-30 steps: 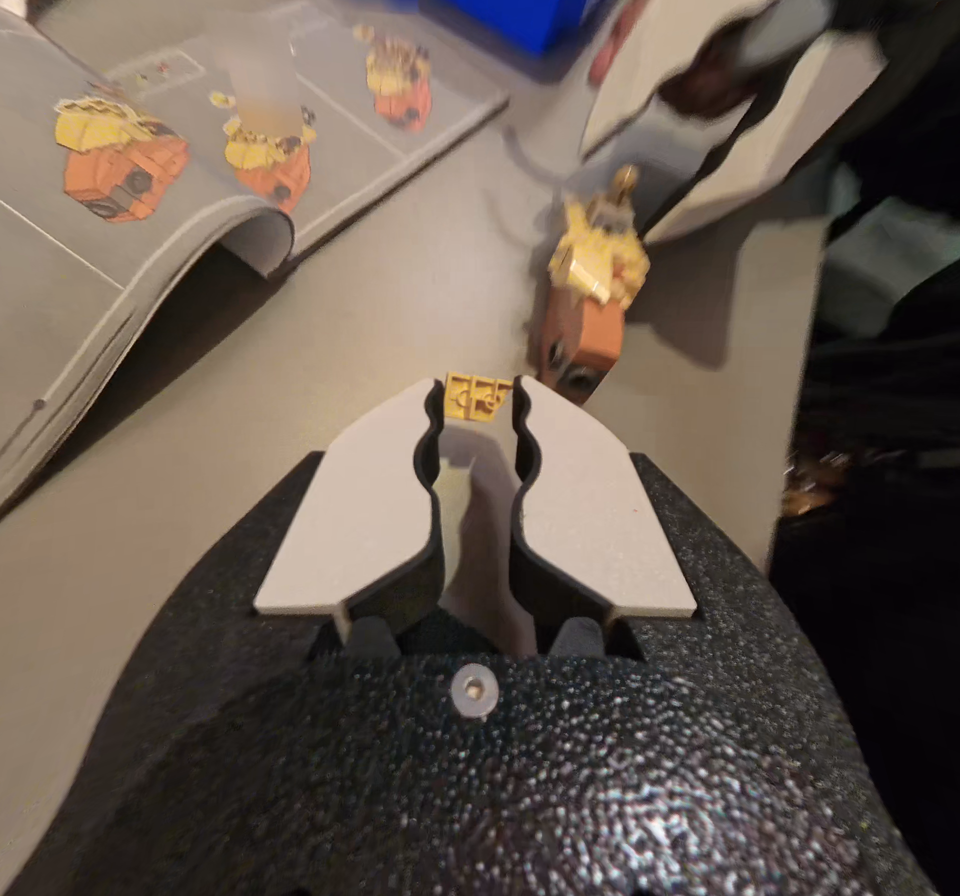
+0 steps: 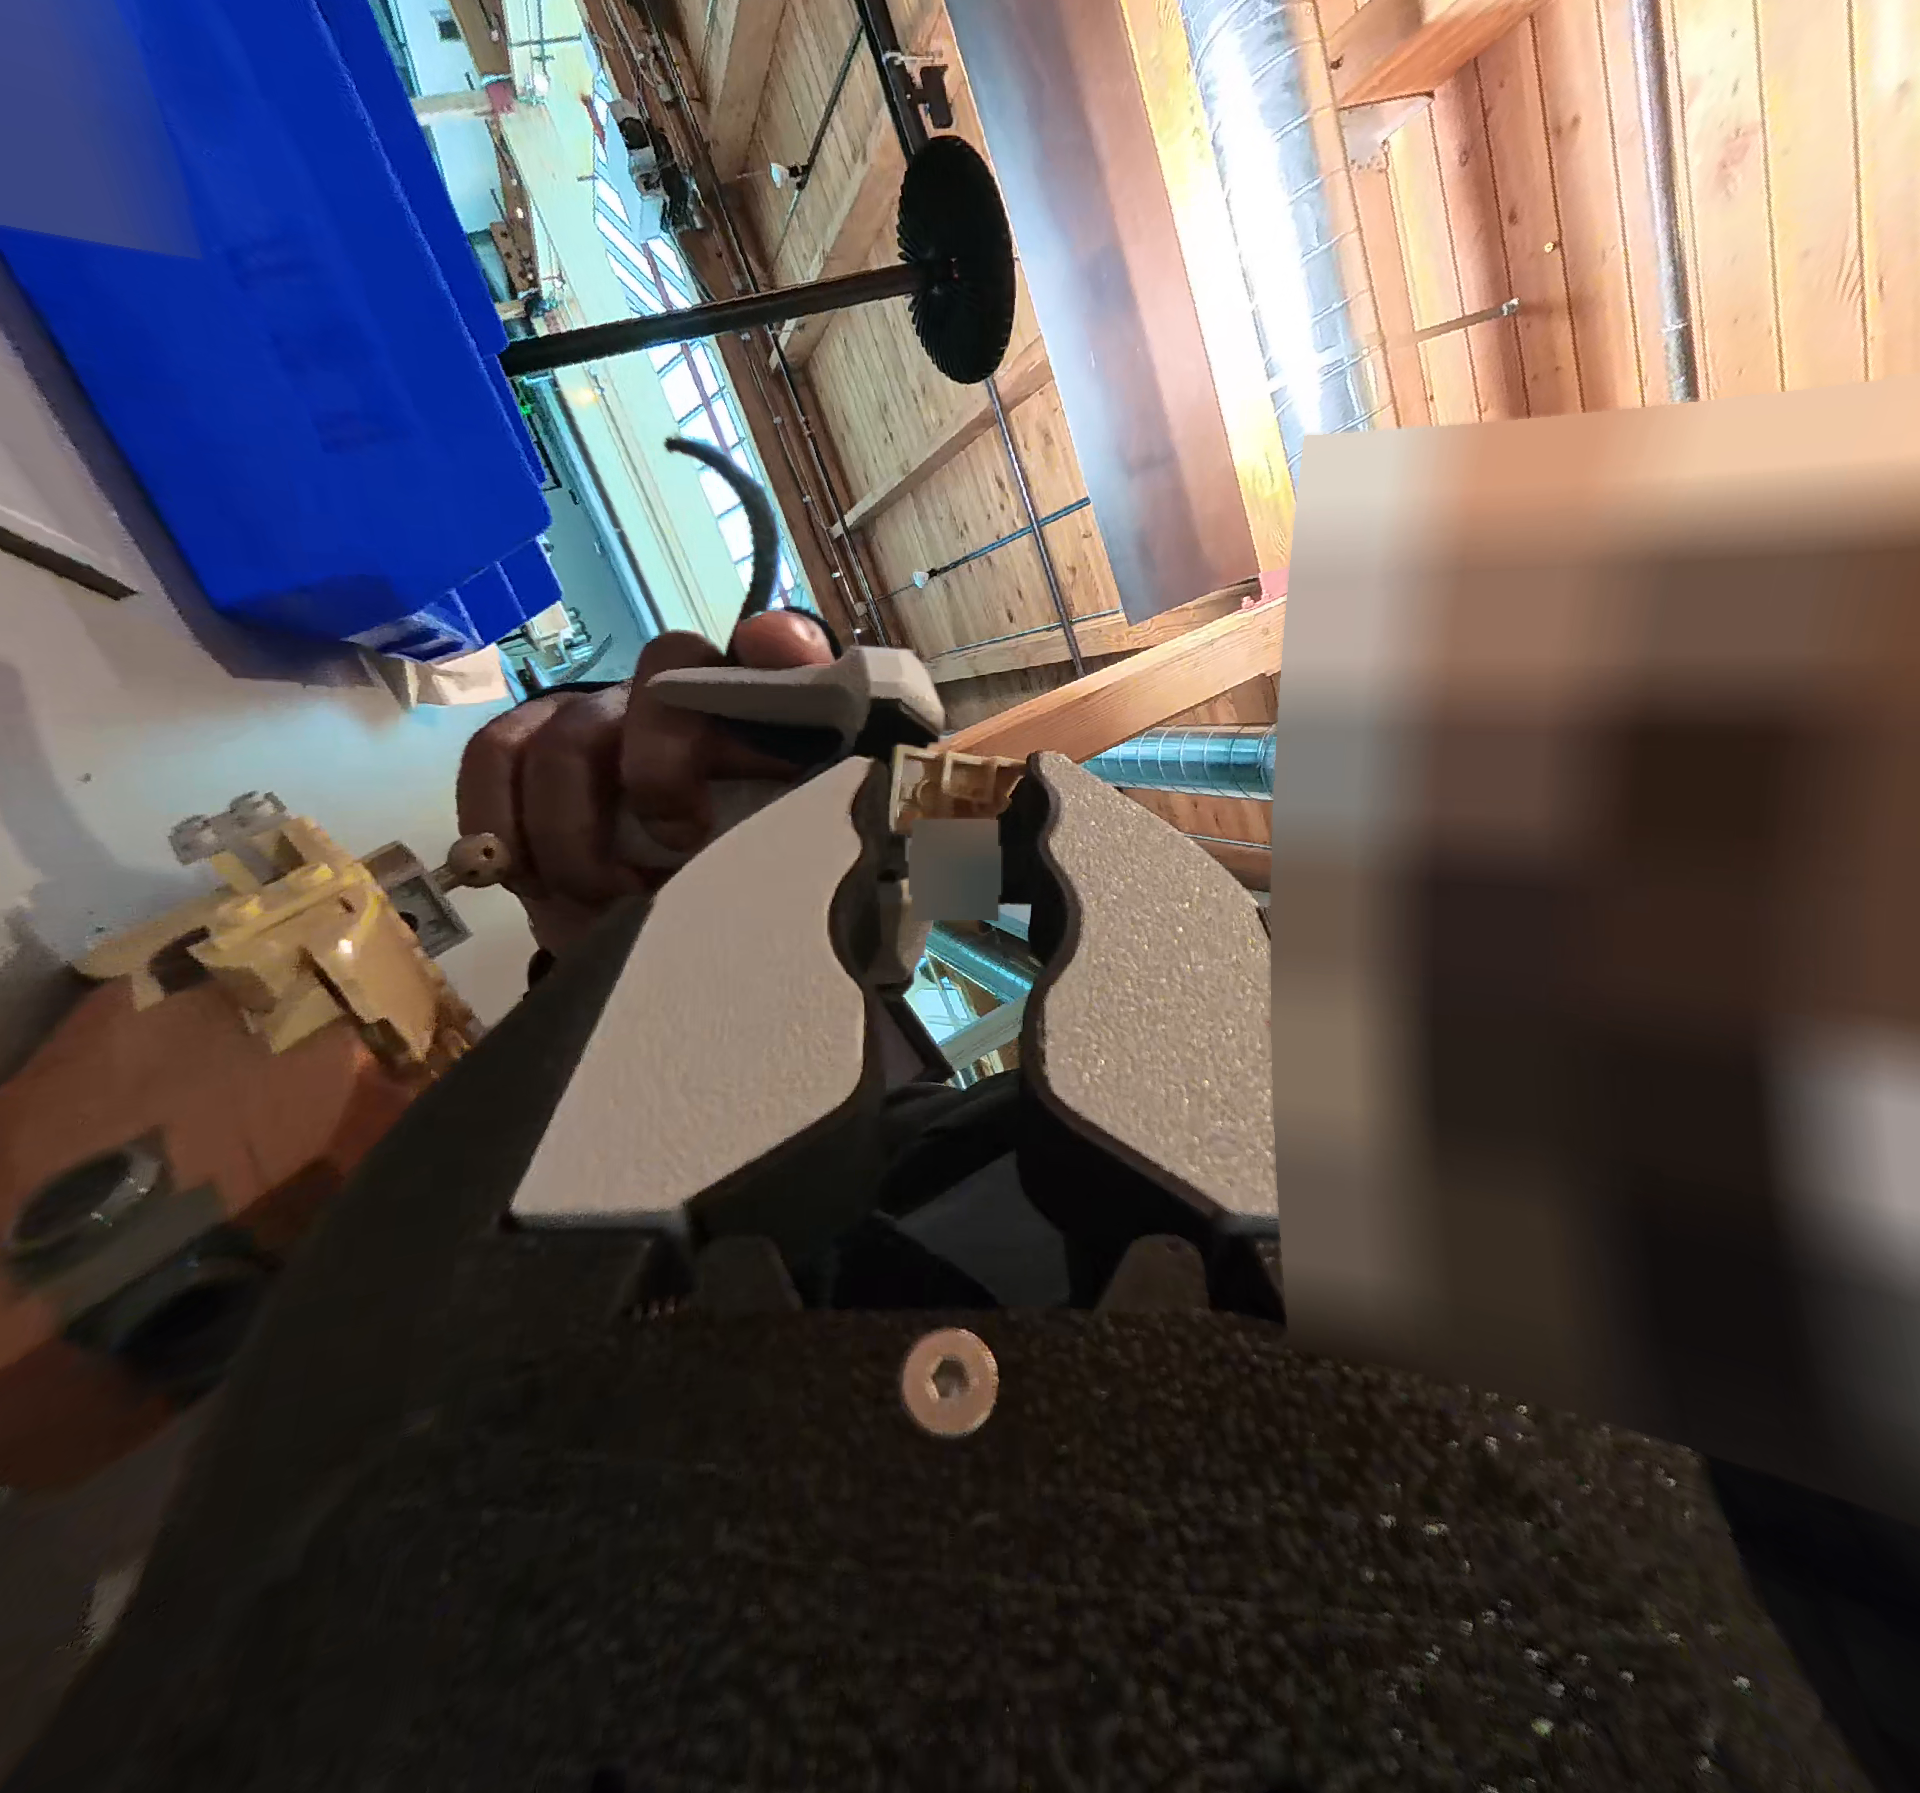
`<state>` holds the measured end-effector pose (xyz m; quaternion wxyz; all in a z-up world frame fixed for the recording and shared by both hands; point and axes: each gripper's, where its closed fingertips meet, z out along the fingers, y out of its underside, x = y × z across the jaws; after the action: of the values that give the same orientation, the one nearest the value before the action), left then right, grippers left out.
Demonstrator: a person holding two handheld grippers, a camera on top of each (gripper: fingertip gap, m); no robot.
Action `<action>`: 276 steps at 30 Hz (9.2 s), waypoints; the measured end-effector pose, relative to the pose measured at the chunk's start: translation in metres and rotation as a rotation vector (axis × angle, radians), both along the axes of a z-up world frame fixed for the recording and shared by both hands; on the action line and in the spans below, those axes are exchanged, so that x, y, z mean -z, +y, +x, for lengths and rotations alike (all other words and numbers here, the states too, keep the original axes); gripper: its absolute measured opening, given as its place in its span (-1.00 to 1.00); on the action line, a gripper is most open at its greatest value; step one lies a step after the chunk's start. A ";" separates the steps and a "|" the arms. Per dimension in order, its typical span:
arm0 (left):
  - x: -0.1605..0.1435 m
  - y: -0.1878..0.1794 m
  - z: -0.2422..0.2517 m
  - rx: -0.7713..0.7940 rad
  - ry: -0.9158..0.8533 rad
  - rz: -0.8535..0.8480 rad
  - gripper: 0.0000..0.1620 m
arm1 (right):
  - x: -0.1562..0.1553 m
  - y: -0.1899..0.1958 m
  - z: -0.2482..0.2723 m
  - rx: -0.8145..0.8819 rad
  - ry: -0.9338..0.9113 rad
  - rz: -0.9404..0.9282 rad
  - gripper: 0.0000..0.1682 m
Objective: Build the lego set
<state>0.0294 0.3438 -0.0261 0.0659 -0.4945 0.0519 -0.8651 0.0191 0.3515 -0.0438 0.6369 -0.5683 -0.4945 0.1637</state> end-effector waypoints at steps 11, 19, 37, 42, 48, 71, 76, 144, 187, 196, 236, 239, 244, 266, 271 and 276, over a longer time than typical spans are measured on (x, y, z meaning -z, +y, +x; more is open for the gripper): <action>0.005 -0.005 -0.001 -0.016 0.099 0.147 -0.65 | -0.002 -0.006 -0.001 -0.020 0.001 -0.018 -0.80; 0.018 0.002 -0.010 -0.230 0.615 0.902 -0.61 | 0.019 0.003 0.010 0.094 -0.196 -0.122 -0.80; 0.042 -0.009 0.001 -0.150 0.748 0.917 -0.94 | 0.041 -0.007 0.005 0.141 -0.478 -0.127 -0.79; 0.050 -0.001 -0.010 -0.175 0.664 0.644 -0.95 | 0.048 -0.012 0.014 0.158 -0.453 -0.131 -0.61; 0.055 -0.009 -0.015 -0.140 0.548 0.373 -0.94 | 0.045 -0.021 0.010 0.150 -0.341 -0.046 -0.56; 0.054 -0.019 -0.009 -0.152 0.606 0.636 -0.79 | 0.051 -0.021 0.007 0.099 -0.367 -0.032 -0.81; 0.065 -0.016 -0.018 -0.215 0.772 1.301 -0.77 | 0.058 -0.019 0.008 0.063 -0.425 -0.081 -0.82; 0.089 -0.005 -0.012 -0.014 0.914 1.653 -0.80 | 0.113 0.004 0.028 -0.068 -0.483 -0.394 -0.52; 0.093 -0.007 -0.013 -0.051 1.032 1.704 -0.80 | 0.109 -0.001 0.026 -0.048 -0.452 -0.450 -0.54; 0.095 -0.007 -0.013 -0.043 1.048 1.697 -0.80 | 0.108 -0.001 0.026 -0.047 -0.448 -0.455 -0.54; 0.094 -0.007 -0.012 -0.106 1.125 1.654 -0.79 | 0.108 -0.003 0.025 -0.055 -0.436 -0.469 -0.55; 0.094 -0.007 -0.012 -0.109 1.135 1.647 -0.79 | 0.108 -0.003 0.025 -0.055 -0.435 -0.469 -0.55; 0.094 -0.007 -0.012 -0.105 1.141 1.619 -0.79 | 0.108 -0.003 0.025 -0.056 -0.435 -0.473 -0.55; 0.095 -0.009 -0.014 -0.108 1.194 1.524 -0.78 | 0.108 -0.004 0.024 -0.059 -0.432 -0.473 -0.55; 0.095 -0.009 -0.013 -0.110 1.198 1.514 -0.76 | 0.108 -0.004 0.025 -0.059 -0.432 -0.474 -0.55; 0.095 -0.009 -0.012 -0.119 1.202 1.504 -0.75 | 0.108 -0.005 0.024 -0.061 -0.431 -0.475 -0.55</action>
<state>0.0177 0.3352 -0.1209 0.3716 -0.6852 0.5925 -0.2033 0.0435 0.3469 -0.1518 0.3620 -0.7076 -0.5826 0.1695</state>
